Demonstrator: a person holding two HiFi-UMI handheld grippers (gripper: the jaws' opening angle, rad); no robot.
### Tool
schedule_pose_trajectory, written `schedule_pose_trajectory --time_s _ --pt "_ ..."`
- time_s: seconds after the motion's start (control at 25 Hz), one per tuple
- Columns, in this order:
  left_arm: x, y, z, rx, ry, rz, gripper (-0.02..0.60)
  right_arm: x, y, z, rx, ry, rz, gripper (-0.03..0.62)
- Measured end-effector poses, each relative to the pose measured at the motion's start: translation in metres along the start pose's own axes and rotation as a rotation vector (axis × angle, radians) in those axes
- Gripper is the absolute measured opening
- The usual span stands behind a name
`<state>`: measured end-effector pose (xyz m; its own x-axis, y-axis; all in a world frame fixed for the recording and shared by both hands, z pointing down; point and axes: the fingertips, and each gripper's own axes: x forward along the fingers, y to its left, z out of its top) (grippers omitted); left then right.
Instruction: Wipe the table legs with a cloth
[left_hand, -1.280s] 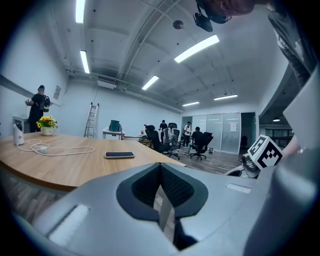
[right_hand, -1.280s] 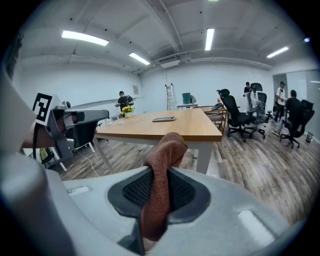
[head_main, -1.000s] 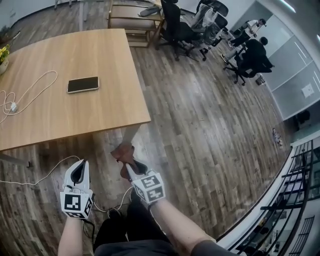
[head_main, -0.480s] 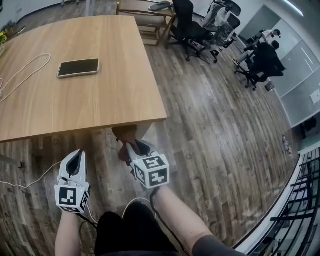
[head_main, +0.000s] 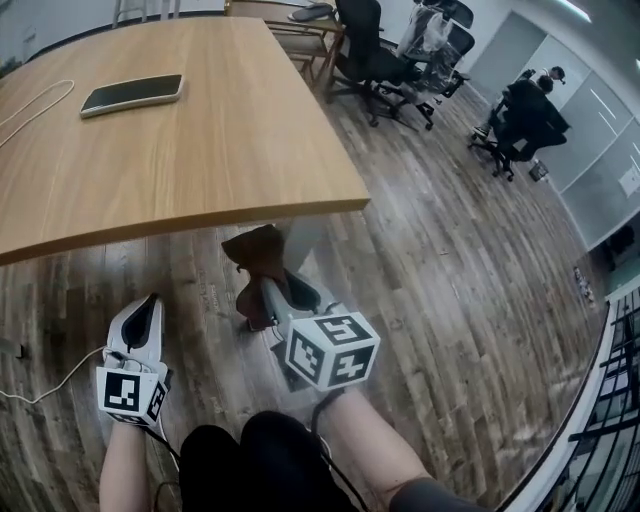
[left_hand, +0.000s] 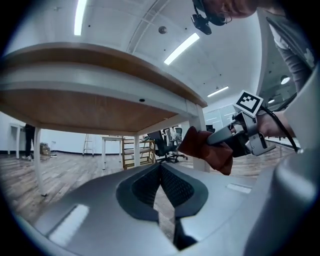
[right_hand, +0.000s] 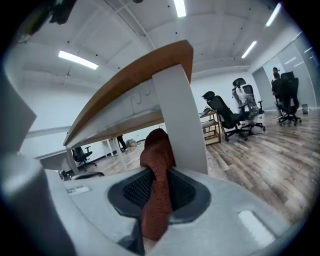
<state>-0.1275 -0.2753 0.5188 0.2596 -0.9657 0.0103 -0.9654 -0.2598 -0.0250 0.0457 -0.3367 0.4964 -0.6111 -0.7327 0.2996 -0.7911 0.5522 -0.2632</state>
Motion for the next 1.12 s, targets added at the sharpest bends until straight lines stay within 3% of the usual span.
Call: schedule_pose_trajectory --time_s 0.2,0.68,0.92,1.12 --pt "0.006 0.013 -0.035 -0.017 -0.033 0.015 0.018 0.013 -0.007 -0.048 0.006 0.023 0.011 0.066" --pt "0.000 0.019 -0.135 -0.092 0.011 0.028 0.018 0.053 -0.052 -0.184 -0.058 0.164 -0.015 0.066" --pt "0.002 0.015 -0.178 -0.100 0.018 -0.010 0.018 0.082 -0.066 -0.260 0.020 0.271 0.035 0.066" --pt "0.000 0.013 -0.212 -0.099 0.052 0.015 0.020 0.096 -0.089 -0.320 0.019 0.348 -0.015 0.066"
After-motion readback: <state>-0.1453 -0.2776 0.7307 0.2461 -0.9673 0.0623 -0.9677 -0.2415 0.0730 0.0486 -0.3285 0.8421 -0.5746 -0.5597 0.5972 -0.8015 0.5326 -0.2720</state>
